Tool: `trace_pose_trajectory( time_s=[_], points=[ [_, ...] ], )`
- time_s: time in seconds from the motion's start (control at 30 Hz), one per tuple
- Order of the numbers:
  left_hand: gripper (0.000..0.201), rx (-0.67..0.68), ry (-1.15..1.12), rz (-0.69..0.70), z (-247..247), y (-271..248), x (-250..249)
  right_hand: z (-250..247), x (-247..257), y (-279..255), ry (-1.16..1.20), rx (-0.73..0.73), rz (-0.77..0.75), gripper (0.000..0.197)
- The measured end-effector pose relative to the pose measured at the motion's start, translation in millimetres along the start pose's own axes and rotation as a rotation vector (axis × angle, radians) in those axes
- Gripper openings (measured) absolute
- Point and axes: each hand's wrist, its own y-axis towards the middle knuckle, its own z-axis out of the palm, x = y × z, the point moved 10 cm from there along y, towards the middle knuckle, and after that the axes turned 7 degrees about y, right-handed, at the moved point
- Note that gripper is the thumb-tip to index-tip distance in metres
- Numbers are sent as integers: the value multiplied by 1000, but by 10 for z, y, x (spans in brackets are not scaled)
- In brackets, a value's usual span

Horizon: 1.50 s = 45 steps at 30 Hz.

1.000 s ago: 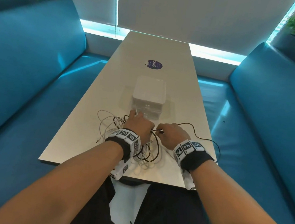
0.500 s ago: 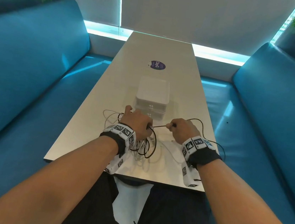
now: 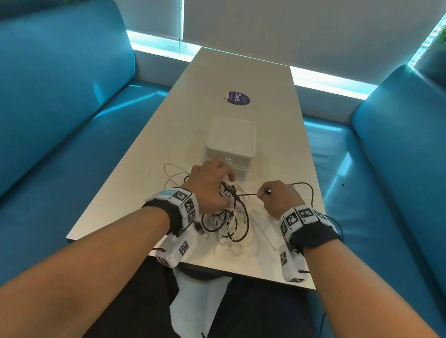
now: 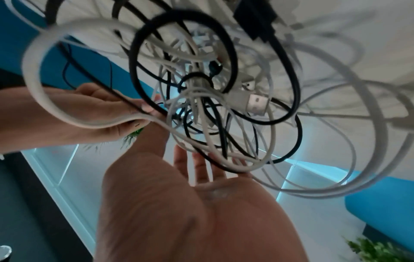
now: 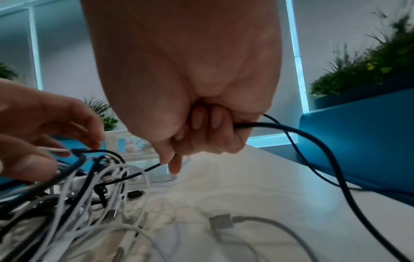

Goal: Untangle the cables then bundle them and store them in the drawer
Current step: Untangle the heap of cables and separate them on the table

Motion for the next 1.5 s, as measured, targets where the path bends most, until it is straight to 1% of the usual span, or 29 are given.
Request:
trace_pose_trajectory(
  time_s=[0.07, 0.1, 0.17, 0.2, 0.23, 0.3, 0.4, 0.43, 0.47, 0.53, 0.63, 0.7, 0.77, 0.87, 0.93, 1.0, 1.03, 1.1, 1.13, 1.17, 1.2, 1.27, 1.3, 1.37, 1.5],
  points=[
    [62, 48, 157, -5, 39, 9, -19, 20, 87, -10, -27, 6, -27, 15],
    [69, 75, 200, -19, 71, 8, -3, 34, 135, -19, -52, 10, -46, 16],
    [83, 117, 222, -76, 136, -10, 66, 59, 208, -41, -100, 13, -75, 17],
    [86, 144, 213, -108, 174, -27, 112, 68, 219, -50, -114, 12, -81, 17],
    [85, 174, 204, -131, 201, -45, 146, 76, 217, -53, -122, 10, -80, 16],
    [74, 221, 175, -144, 231, -59, 178, 76, 207, -63, -129, -1, -72, 15],
    [40, 230, 59, -145, 145, -39, 194, 53, 202, -75, -124, -21, -54, 16],
    [31, 220, 40, -146, 95, -30, 198, 46, 197, -76, -119, -25, -46, 16],
    [26, 209, 30, -147, 46, -20, 198, 40, 193, -77, -112, -28, -39, 16],
    [27, 206, 3, -166, -9, -18, 211, 28, 188, -79, -104, -34, -31, 16],
    [40, 242, -81, -216, -32, -49, 242, 26, 185, -83, -120, -38, -34, 20],
    [44, 267, -131, -228, -29, -63, 251, 27, 177, -87, -125, -38, -33, 21],
    [49, 265, -135, -213, -38, -59, 244, 34, 167, -91, -123, -34, -31, 21],
    [53, 209, -42, -220, -84, -44, 220, 29, 151, -97, -118, -41, -25, 21],
    [49, 104, 40, -210, -186, -17, 199, 24, 142, -96, -119, -47, -20, 20],
    [44, 2, 42, -177, -307, -7, 142, 33, 142, -90, -120, -43, -22, 22],
    [39, -11, 31, -166, -323, -2, 122, 40, 146, -88, -121, -39, -25, 23],
    [23, 45, 20, -154, -258, -16, 79, 54, 151, -85, -124, -33, -27, 24],
    [20, 77, 36, -131, -210, -26, 45, 62, 152, -85, -127, -29, -26, 24],
    [26, 104, 65, -111, -144, -28, 36, 68, 152, -87, -133, -26, -26, 25],
    [37, 134, 99, -98, -83, -33, 40, 75, 152, -89, -138, -24, -25, 25],
    [56, 232, 219, -87, 26, -60, 55, 86, 138, -93, -145, -20, -21, 26],
    [55, 275, 271, -101, 70, -77, 91, 92, 132, -98, -147, -18, -19, 26],
    [43, 315, 290, -146, 85, -111, 150, 95, 132, -105, -151, -23, -17, 25],
    [42, 344, 239, -191, 143, -133, 192, 117, 144, -117, -178, -26, -16, 24]
  ],
)
